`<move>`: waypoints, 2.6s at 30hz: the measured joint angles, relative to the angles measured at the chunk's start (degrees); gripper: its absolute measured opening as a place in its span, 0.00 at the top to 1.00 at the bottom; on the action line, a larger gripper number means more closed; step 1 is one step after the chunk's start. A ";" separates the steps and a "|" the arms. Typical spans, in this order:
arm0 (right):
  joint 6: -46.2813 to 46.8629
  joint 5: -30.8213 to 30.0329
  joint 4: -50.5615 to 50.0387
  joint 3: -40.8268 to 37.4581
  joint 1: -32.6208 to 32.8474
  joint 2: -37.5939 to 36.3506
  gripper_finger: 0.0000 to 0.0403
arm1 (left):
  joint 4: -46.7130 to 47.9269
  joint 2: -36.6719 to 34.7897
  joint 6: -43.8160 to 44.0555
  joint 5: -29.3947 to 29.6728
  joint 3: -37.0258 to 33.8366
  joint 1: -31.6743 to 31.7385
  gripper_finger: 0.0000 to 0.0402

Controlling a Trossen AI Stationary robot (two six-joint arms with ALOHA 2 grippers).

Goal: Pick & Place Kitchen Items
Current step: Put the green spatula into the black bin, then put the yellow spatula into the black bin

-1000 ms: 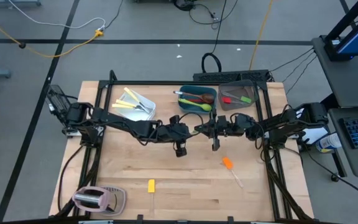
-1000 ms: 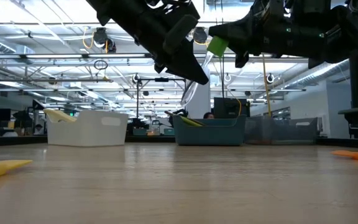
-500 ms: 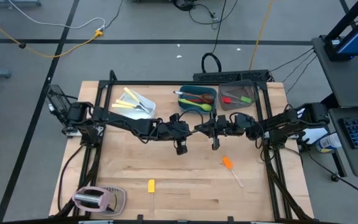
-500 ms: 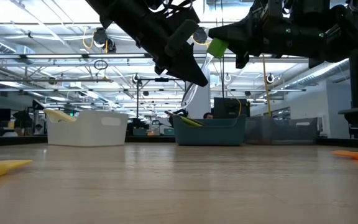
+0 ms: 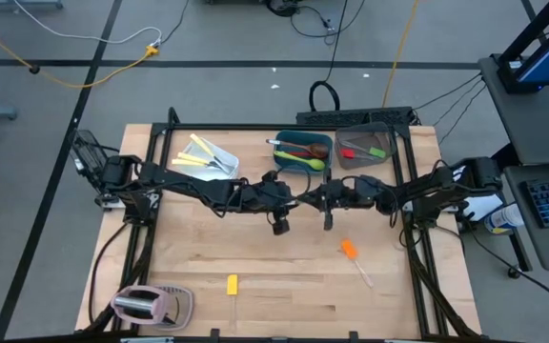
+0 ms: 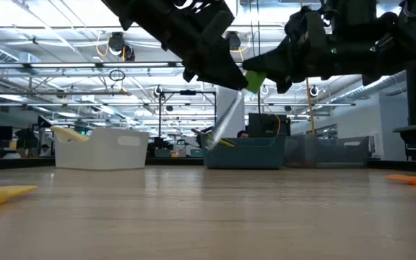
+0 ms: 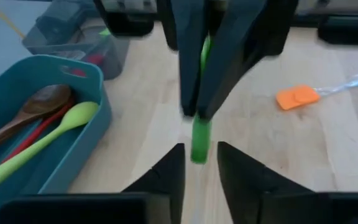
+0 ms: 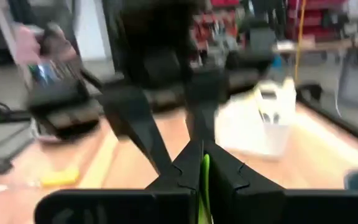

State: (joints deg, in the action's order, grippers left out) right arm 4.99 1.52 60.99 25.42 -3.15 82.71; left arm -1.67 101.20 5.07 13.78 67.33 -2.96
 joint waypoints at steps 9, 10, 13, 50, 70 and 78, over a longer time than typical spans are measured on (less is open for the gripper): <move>-1.91 -5.82 -17.97 -0.01 -3.89 -13.11 0.99 | 1.02 0.10 0.21 0.44 -0.10 -0.03 0.65; -3.37 -7.83 -20.59 0.01 -4.30 -15.64 0.99 | 1.15 0.10 0.24 0.44 -0.12 -0.04 0.65; -8.34 -16.49 -29.69 0.04 -5.25 -23.88 0.99 | 1.27 0.12 0.38 0.42 -0.15 -0.04 0.65; -10.35 -46.41 -68.95 0.12 -24.73 -24.91 0.99 | -0.89 0.23 -0.76 0.29 -0.28 0.00 0.64; -11.81 -45.09 -52.61 0.10 -25.69 -20.84 0.66 | 0.39 0.25 4.38 0.05 -0.31 -0.89 0.64; -10.88 -44.84 -45.04 0.08 -28.48 -20.84 0.63 | 0.75 0.25 6.46 -1.83 -0.31 -3.37 0.64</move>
State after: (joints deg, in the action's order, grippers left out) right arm -5.89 -43.32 15.96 25.50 -31.63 61.87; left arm -0.93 101.45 11.52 11.94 67.02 -6.33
